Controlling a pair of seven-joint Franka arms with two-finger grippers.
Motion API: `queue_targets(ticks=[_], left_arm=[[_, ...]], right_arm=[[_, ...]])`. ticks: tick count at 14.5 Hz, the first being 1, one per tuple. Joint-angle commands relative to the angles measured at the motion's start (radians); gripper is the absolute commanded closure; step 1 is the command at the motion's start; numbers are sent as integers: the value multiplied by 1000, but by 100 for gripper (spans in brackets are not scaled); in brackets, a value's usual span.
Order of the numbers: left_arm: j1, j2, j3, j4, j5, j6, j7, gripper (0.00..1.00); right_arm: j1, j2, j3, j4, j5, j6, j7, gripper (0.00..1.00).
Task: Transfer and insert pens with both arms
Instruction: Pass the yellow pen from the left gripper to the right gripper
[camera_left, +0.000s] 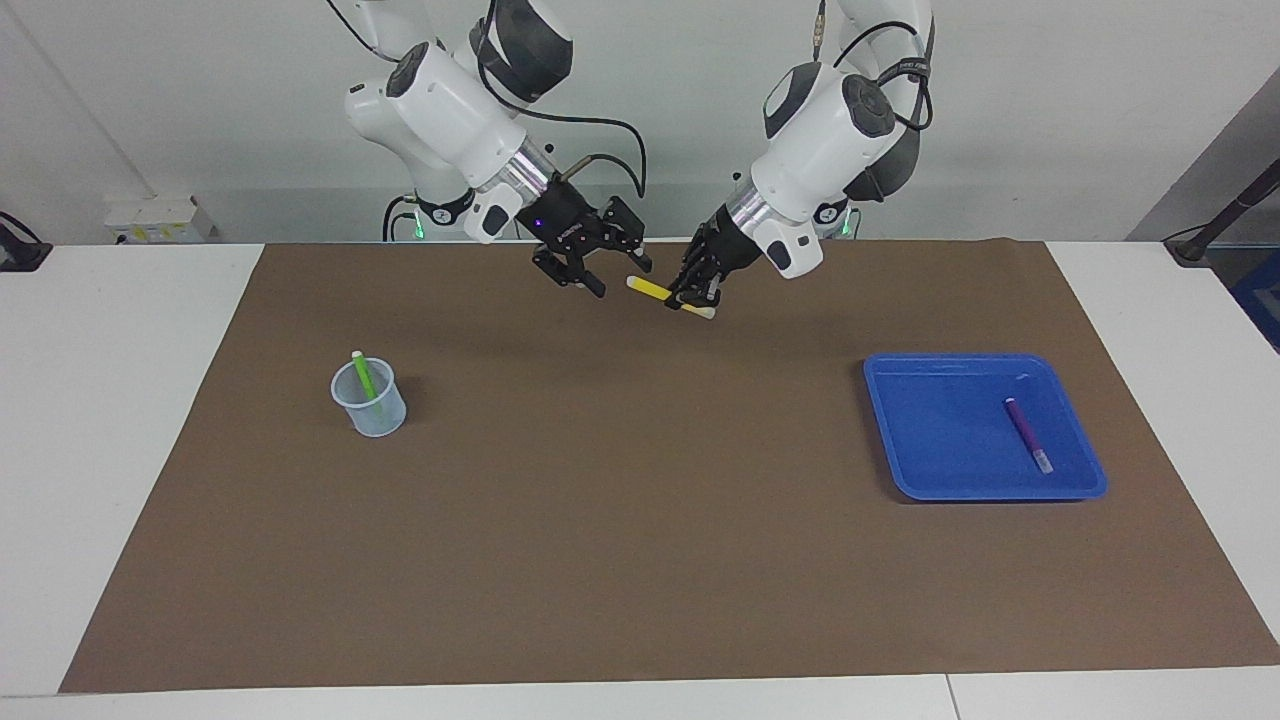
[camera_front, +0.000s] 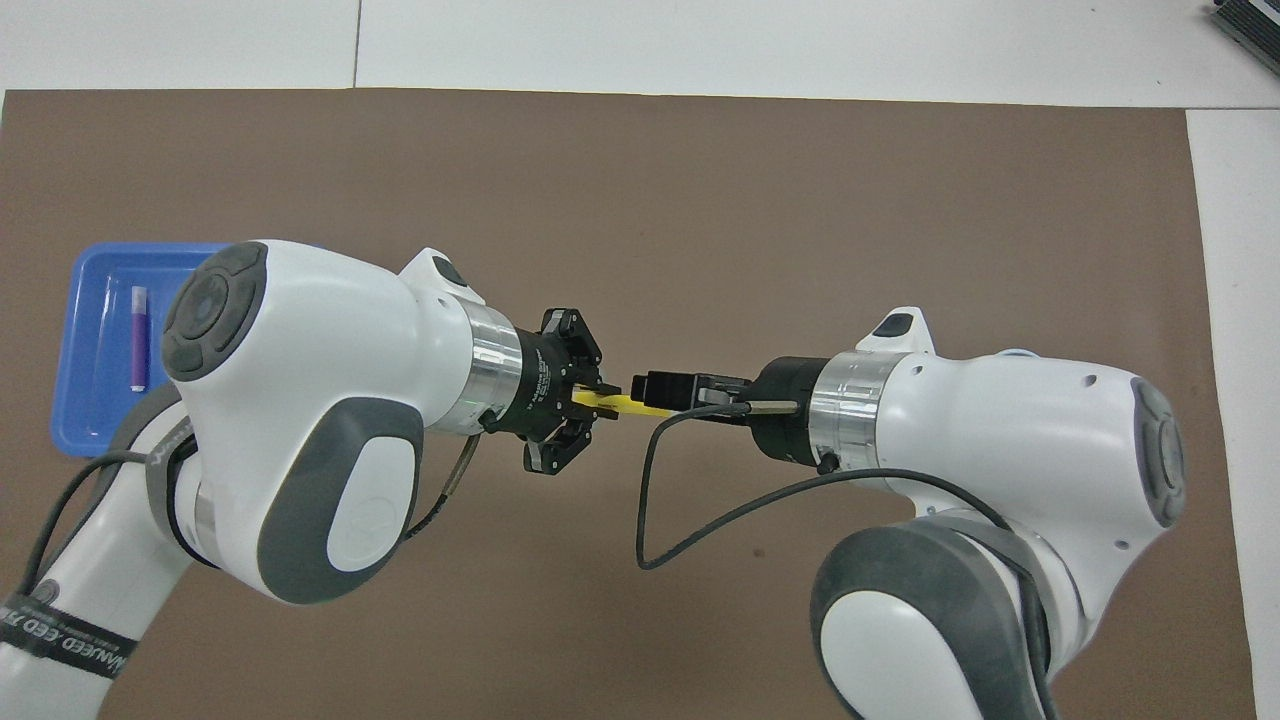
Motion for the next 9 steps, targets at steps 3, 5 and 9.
queue_targets(ticks=[3,5,9], left_arm=[[-34,-32,13,-39,-14,76,-10,100],[-42,-32,13,-50,-14,91,-10,100],[-42,-38,13,-65,-14,119,-10,100]], right_arm=[[14,7,1,5,18,16,4,54],[15,8,1,5,18,16,3,81],[12,8,1,5,18,7,6,100]])
